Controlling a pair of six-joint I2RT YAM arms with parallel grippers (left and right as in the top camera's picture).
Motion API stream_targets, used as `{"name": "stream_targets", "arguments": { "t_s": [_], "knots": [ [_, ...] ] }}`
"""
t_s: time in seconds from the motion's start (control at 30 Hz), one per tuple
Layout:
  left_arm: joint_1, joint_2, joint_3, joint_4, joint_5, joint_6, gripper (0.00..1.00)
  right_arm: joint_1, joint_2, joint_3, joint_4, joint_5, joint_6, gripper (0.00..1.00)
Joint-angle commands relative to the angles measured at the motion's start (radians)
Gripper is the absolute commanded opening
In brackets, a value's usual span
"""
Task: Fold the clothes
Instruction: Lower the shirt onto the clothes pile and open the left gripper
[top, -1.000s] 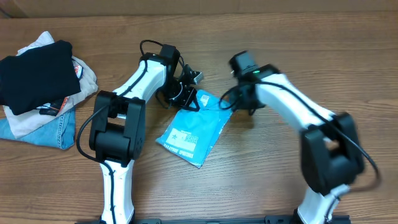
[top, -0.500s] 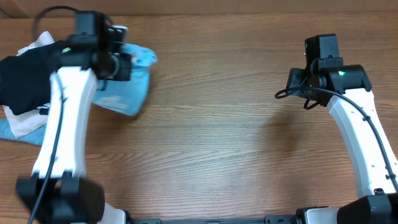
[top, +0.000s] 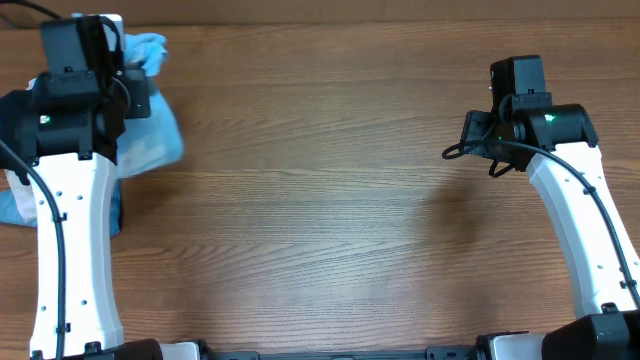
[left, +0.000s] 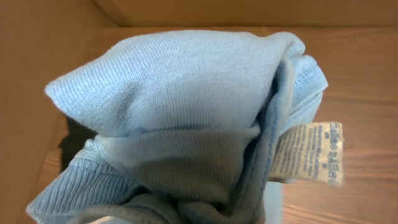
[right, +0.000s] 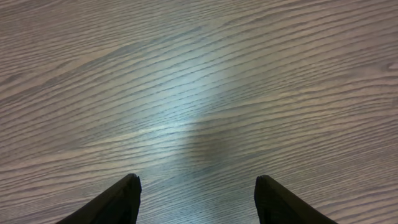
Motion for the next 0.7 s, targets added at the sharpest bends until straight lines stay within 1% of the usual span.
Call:
{"name": "stream_targets", "arguments": {
  "t_s": [0.0,0.07,0.27,0.4,0.57,0.67],
  "knots": [
    [0.051,-0.012,0.018,0.034,-0.036,-0.027,0.04,-0.004,-0.02,0.007,0.002,0.007,0.004,0.62],
    [0.08,-0.003,0.018,0.053,-0.027,-0.027,0.04,-0.004,-0.02,0.006,0.001,0.007,0.004,0.62],
    [0.193,0.045,0.018,0.1,0.072,-0.018,0.04,-0.004,-0.02,0.006,-0.01,0.007,0.004,0.62],
    [0.244,0.09,0.018,0.131,0.096,-0.011,0.04,-0.004,-0.02,0.006,-0.014,0.007,0.004,0.62],
    [0.308,0.169,0.018,0.229,0.175,-0.003,0.04,-0.004,-0.02,0.006,-0.016,0.006,0.004,0.62],
    [0.336,0.219,0.018,0.282,0.181,-0.004,0.04,-0.004,-0.02,0.006,-0.017,0.006,0.004,0.63]
  ]
}}
